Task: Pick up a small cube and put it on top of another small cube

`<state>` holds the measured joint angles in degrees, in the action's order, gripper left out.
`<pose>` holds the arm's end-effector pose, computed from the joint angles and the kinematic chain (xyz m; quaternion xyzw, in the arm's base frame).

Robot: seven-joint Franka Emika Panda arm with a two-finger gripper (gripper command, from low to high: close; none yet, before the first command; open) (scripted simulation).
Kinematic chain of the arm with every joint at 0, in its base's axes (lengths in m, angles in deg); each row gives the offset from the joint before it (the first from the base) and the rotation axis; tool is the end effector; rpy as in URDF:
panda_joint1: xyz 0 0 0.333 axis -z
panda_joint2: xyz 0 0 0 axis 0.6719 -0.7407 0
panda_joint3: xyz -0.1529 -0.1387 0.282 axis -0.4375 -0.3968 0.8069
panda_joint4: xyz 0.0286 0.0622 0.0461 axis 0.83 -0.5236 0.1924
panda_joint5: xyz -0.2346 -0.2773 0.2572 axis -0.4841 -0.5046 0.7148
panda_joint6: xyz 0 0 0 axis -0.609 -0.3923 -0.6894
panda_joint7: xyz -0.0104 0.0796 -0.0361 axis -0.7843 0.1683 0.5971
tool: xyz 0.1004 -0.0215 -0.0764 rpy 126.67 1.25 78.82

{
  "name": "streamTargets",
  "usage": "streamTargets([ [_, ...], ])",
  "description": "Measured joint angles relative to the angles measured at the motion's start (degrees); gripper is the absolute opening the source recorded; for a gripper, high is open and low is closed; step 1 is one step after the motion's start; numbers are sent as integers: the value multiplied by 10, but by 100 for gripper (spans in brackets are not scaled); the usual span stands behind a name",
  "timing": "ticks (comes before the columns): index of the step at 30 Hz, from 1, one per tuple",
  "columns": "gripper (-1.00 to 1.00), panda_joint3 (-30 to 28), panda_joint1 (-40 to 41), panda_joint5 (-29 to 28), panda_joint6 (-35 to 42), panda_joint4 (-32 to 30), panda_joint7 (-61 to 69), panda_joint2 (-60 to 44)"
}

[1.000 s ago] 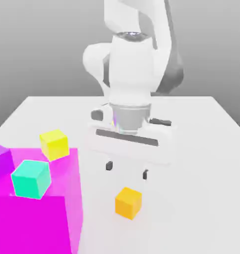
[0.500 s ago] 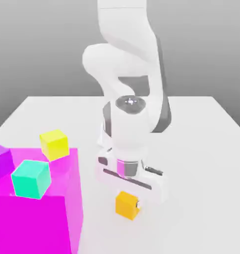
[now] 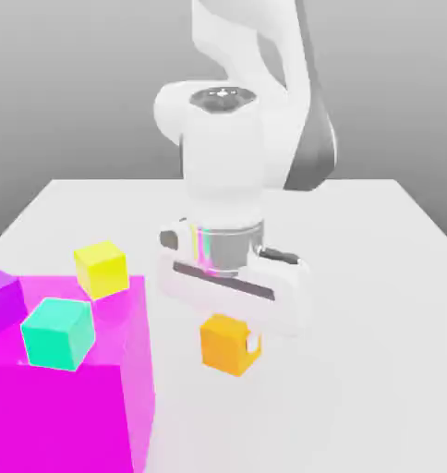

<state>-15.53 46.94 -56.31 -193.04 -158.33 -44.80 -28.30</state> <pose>0.4720 -0.0124 0.2816 -0.7533 0.6536 -0.0305 0.0667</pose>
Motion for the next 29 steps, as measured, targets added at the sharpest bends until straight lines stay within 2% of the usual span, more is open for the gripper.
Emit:
streamTargets([
  [8, -100, -49, 34, 27, 197, 131, 21, 90],
  [13, -100, -64, 93, -52, 323, 148, -34, 134],
  [15, -100, -64, 110, -80, 329, 131, -54, 134],
  [18, -100, -62, 118, -86, 271, 87, -58, 112],
  [19, 100, -62, 119, -87, 257, 78, -58, 107],
  [25, 100, -62, 120, -89, 250, 73, -59, 104],
  [29, 100, -60, 120, -91, 320, 117, -60, 129],
])
